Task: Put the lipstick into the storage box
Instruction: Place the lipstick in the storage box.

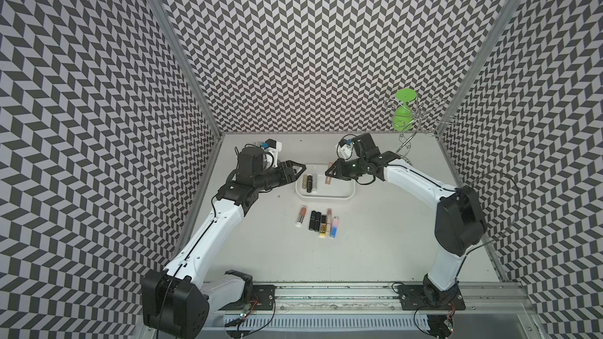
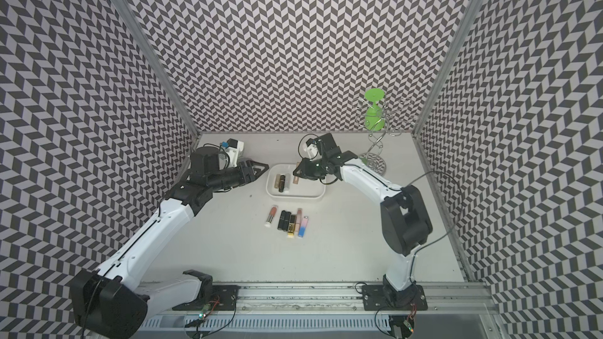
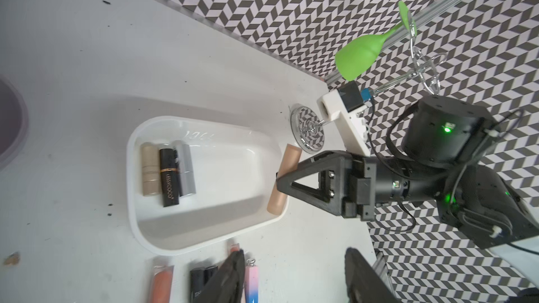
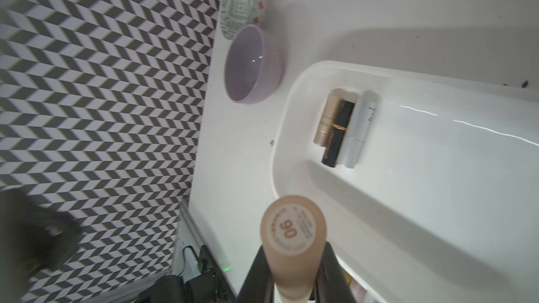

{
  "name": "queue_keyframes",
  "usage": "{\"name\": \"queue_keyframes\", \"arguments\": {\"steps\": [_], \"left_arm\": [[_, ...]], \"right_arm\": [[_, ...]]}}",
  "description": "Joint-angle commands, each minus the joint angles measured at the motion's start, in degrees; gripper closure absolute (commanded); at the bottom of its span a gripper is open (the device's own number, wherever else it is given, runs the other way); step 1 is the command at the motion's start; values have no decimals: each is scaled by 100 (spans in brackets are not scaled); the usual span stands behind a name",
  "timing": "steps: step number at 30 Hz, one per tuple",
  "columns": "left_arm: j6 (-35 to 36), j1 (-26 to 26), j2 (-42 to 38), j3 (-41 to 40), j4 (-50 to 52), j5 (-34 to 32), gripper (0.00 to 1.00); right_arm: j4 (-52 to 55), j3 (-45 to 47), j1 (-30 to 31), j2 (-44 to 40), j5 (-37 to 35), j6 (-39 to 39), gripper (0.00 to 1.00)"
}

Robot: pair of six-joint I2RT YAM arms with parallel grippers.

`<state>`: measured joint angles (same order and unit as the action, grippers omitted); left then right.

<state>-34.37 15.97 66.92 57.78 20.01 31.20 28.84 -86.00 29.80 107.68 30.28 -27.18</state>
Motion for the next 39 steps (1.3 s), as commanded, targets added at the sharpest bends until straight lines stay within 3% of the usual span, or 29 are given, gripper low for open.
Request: {"name": "queue_keyframes", "arguments": {"steps": [1,10,26,39], "left_arm": [[517,-15,-135,-187,641,-351,42],[1078,-17,-48,-676,1058,-522,42],[1423,-16,355,-1032,1110,-451,42],[1565,11,785,-1065,1225,-527,42]], "right_arm": [[345,-395,-9,438,-287,388,84],[357,-810,57,1264,-273,475,84],[350,-1504,69,2224,-231,460,82],[255,-1630,77,2442,-93,398,65]]}}
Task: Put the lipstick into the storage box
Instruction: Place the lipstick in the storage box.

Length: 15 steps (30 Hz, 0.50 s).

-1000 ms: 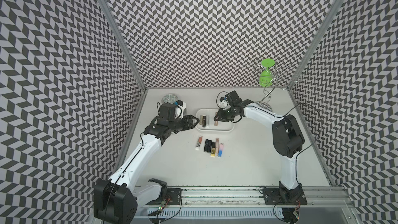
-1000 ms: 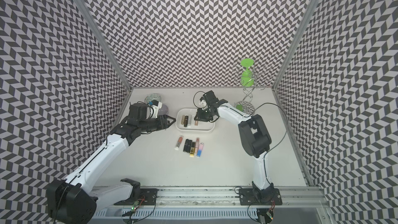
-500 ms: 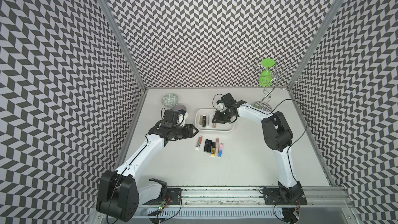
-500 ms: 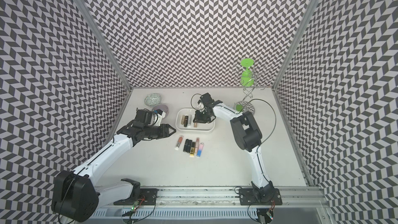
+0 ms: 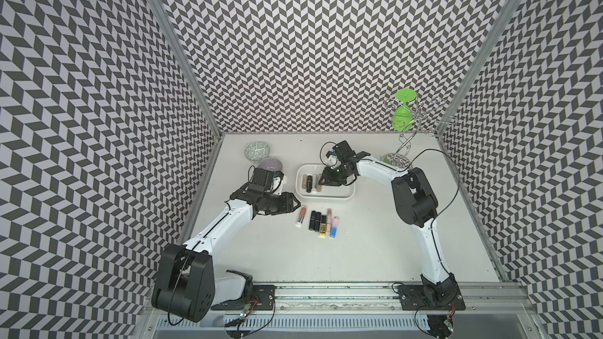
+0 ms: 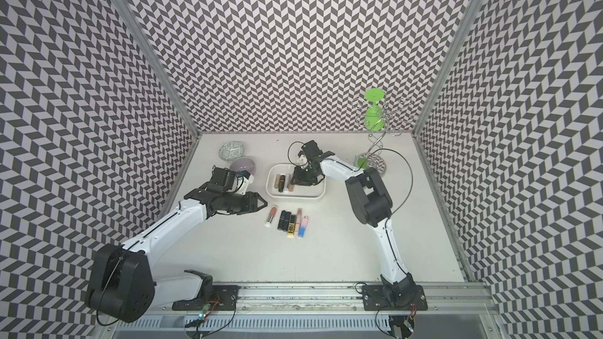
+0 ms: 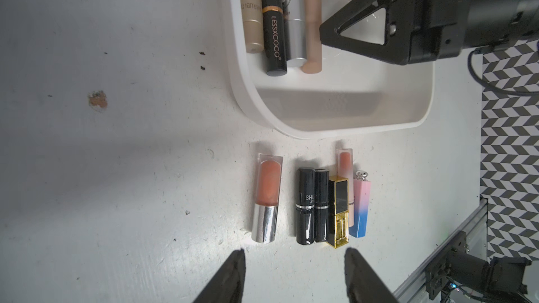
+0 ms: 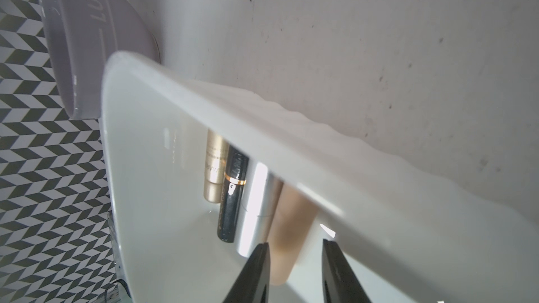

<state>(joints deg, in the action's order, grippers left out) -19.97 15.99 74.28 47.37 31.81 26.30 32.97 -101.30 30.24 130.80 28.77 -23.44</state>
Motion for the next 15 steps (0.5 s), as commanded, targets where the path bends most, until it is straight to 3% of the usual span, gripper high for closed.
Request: {"name": "queue_keyframes", "arguments": {"steps": [1,8,15], "left_arm": [[125,17,65,-27,44,-37,42],[127,62,98,-93,34,-102,43],[123,287,320,-3,-38,-333,44]], "right_arm": [[-163,-92,33,129,62,24,65],[-315,29,34,-18,215,-18,63],[-428,371,33,-833,301,-141,61]]}}
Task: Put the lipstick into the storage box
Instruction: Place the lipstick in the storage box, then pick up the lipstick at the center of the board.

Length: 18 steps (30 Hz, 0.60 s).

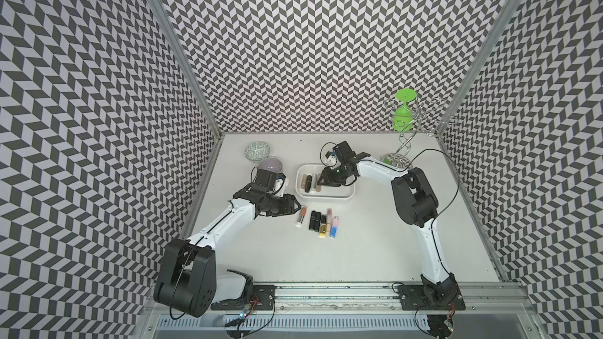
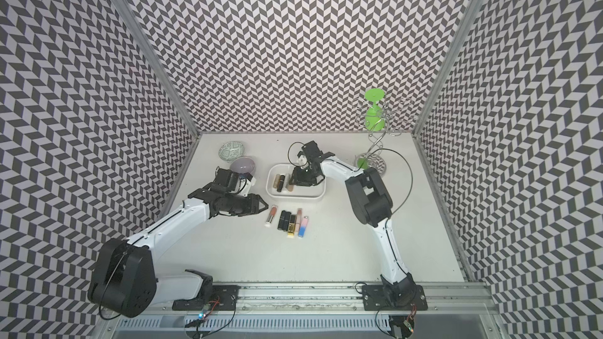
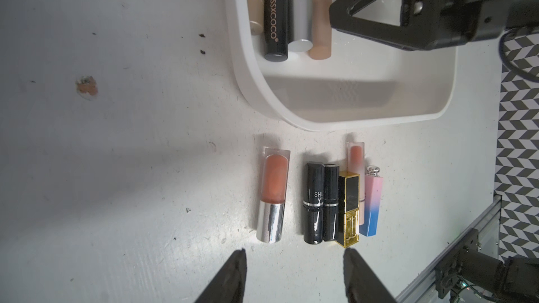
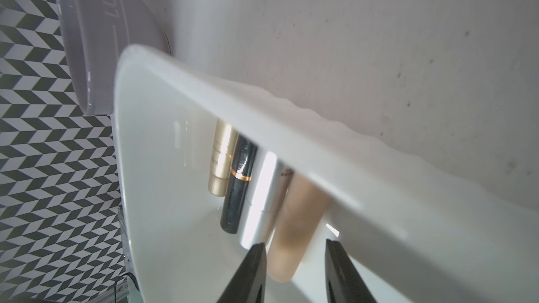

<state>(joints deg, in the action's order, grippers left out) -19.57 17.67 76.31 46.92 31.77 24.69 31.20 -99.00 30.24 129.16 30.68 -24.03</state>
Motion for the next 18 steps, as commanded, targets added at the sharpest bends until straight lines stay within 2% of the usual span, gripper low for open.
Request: {"name": "queue_keyframes", "arguments": {"steps": [1,11,18], "left_arm": [[103,200,194,88,-39,-255,44],[260,799,992,729,169,-1189,47],[397,1094,1529,1025,268,-1650,49]], "right_arm": [[-307,289,29,-881,129,-128,61],[-318,1614,26,-3014,28,7,55],[-237,2132,17,-3897,-84,37,53]]}}
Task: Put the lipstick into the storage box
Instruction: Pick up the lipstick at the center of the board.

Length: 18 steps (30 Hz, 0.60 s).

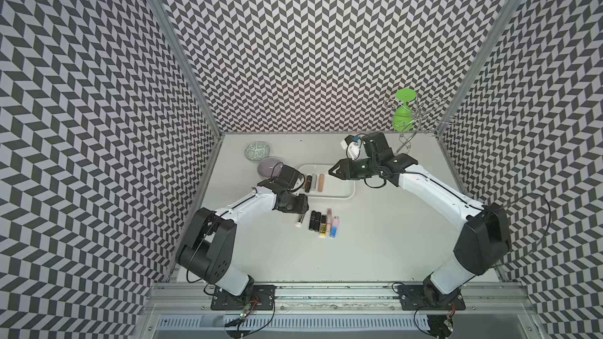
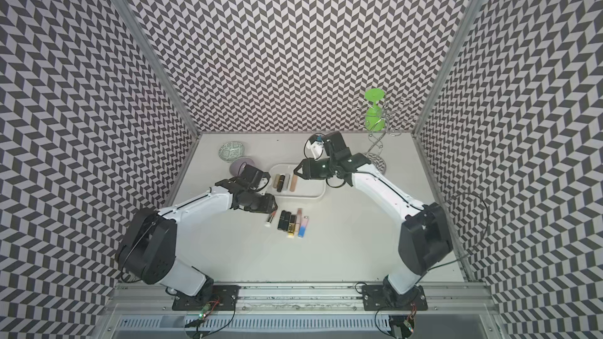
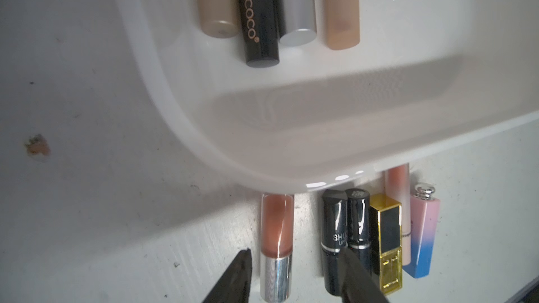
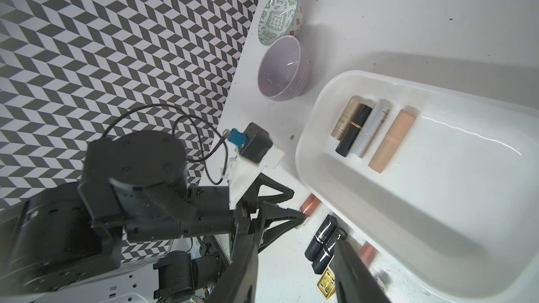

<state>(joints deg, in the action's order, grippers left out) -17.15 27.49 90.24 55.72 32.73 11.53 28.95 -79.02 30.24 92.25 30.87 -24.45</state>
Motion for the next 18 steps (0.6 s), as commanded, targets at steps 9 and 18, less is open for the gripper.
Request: {"name": "queue_keyframes", "arguments": {"steps": [9,18], "left_arm": [[246,275,607,384,267,-767,53],[300,421,1026,535,278,-1015,58]], "right_arm": [[-19,194,17,-416,-22,80,53],[-74,229,-23,-461,103,98,52]]}}
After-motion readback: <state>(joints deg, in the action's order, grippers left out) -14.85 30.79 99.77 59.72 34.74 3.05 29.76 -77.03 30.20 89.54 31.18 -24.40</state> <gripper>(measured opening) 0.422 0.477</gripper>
